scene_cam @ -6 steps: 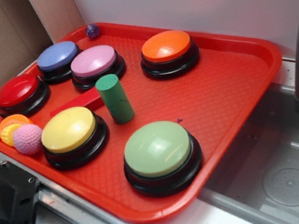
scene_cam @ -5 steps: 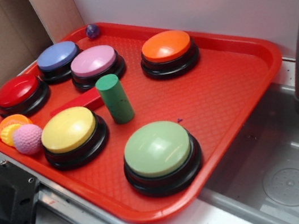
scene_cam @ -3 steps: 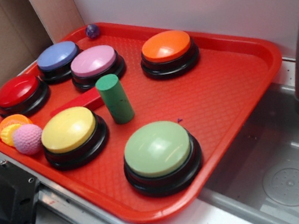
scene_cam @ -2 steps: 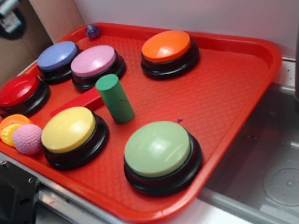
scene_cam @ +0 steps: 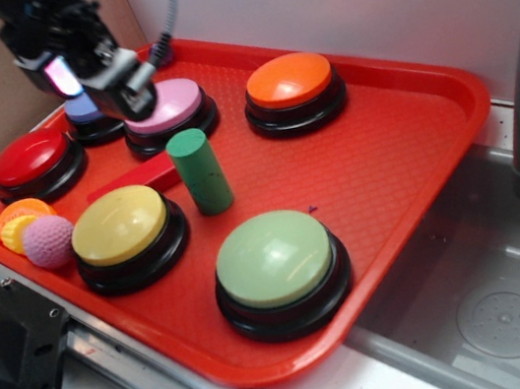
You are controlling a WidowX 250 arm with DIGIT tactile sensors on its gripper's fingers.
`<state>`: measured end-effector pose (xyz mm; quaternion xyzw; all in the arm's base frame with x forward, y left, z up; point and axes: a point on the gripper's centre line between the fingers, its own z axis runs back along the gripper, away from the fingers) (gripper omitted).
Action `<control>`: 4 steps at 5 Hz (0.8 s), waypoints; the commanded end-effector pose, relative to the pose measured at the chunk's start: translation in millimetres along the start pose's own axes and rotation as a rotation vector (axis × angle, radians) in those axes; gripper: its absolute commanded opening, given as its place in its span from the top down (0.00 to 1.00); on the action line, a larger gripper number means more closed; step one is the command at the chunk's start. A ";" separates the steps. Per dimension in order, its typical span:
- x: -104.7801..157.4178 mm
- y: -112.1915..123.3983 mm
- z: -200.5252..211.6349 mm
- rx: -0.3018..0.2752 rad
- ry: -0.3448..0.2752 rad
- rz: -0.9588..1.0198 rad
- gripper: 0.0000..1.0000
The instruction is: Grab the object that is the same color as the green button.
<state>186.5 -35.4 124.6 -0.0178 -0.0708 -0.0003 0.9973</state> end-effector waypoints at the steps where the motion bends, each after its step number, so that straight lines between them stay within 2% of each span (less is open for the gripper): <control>1: 21.6 -18.6 -45.8 -0.039 0.023 -0.043 0.00; 2: 18.6 -9.7 -61.0 0.000 0.071 -0.022 0.00; 3: 17.0 -5.8 -69.1 0.012 0.079 -0.005 0.00; 4: 13.9 -7.6 -71.0 0.027 0.065 0.015 1.00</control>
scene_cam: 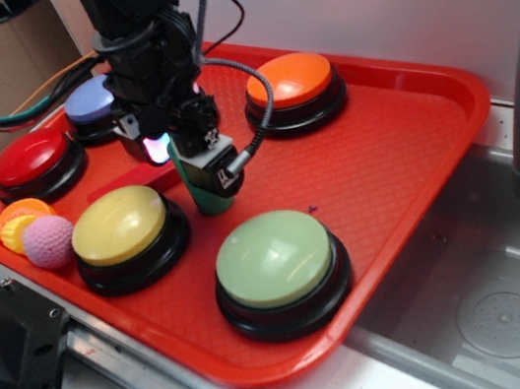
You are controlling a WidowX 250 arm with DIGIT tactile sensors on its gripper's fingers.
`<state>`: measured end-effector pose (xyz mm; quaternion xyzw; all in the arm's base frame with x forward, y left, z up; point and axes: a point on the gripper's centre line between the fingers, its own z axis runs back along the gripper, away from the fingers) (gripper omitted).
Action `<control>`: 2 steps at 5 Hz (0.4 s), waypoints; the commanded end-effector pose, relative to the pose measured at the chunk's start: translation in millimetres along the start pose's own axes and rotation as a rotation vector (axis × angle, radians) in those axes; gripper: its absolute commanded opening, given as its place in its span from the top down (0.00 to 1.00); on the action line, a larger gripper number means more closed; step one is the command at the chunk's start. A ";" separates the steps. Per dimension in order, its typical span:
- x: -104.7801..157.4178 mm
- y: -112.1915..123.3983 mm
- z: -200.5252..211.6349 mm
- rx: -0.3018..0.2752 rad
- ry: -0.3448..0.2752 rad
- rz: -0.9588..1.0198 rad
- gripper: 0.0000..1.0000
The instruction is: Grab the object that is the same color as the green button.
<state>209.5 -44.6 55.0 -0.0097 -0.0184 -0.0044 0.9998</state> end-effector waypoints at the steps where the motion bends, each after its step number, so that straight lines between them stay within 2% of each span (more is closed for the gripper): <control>1: -0.2 -1.4 1.4 0.020 -0.039 0.037 1.00; 2: 1.9 -0.5 6.3 0.001 -0.049 0.026 1.00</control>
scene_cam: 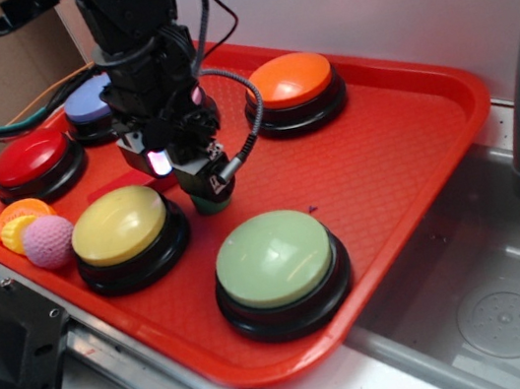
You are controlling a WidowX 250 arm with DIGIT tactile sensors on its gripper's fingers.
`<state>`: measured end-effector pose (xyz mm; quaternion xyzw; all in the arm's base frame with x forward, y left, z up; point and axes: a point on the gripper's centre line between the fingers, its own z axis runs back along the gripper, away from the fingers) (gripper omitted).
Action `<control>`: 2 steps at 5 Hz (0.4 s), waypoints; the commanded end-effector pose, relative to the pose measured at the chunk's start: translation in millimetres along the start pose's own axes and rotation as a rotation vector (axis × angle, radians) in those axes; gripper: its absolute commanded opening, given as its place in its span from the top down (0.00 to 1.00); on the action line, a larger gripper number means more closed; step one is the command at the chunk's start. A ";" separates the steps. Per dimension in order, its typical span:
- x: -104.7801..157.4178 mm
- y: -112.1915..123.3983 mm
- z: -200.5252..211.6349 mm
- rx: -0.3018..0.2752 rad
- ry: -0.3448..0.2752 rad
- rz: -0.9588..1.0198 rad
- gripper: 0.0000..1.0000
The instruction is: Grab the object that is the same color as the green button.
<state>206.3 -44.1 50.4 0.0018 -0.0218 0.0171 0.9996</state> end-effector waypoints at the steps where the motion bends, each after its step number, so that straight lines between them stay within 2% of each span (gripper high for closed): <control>1: 11.0 1.6 32.7 -0.061 -0.063 0.002 1.00; 2: 16.2 11.2 67.1 -0.055 -0.035 0.045 1.00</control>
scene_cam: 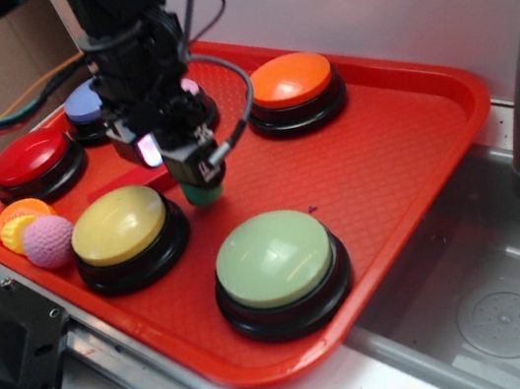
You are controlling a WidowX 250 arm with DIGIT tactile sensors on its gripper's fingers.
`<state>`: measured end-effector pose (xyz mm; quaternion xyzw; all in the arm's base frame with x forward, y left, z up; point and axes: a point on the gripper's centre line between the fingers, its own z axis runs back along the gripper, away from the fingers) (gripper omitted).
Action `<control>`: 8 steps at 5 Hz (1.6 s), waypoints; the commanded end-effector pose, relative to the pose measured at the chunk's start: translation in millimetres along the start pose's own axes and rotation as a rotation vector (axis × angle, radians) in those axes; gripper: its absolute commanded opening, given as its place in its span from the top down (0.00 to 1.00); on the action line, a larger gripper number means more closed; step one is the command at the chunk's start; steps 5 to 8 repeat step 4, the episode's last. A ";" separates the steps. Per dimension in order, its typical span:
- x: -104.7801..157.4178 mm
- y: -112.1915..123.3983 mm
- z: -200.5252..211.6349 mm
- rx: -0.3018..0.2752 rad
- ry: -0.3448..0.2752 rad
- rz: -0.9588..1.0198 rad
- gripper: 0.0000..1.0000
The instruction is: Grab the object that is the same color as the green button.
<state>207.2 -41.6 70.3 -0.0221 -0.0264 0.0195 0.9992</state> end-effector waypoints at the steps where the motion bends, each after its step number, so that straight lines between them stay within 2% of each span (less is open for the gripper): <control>1: 18.9 16.9 93.0 0.002 -0.086 0.071 1.00; 2: 19.8 31.7 127.2 -0.052 -0.136 0.022 1.00; 3: 16.7 39.9 141.9 0.013 -0.219 0.082 1.00; 4: 10.6 57.2 125.4 0.029 -0.098 0.187 0.37; 8: 10.6 57.2 125.4 0.029 -0.098 0.187 0.37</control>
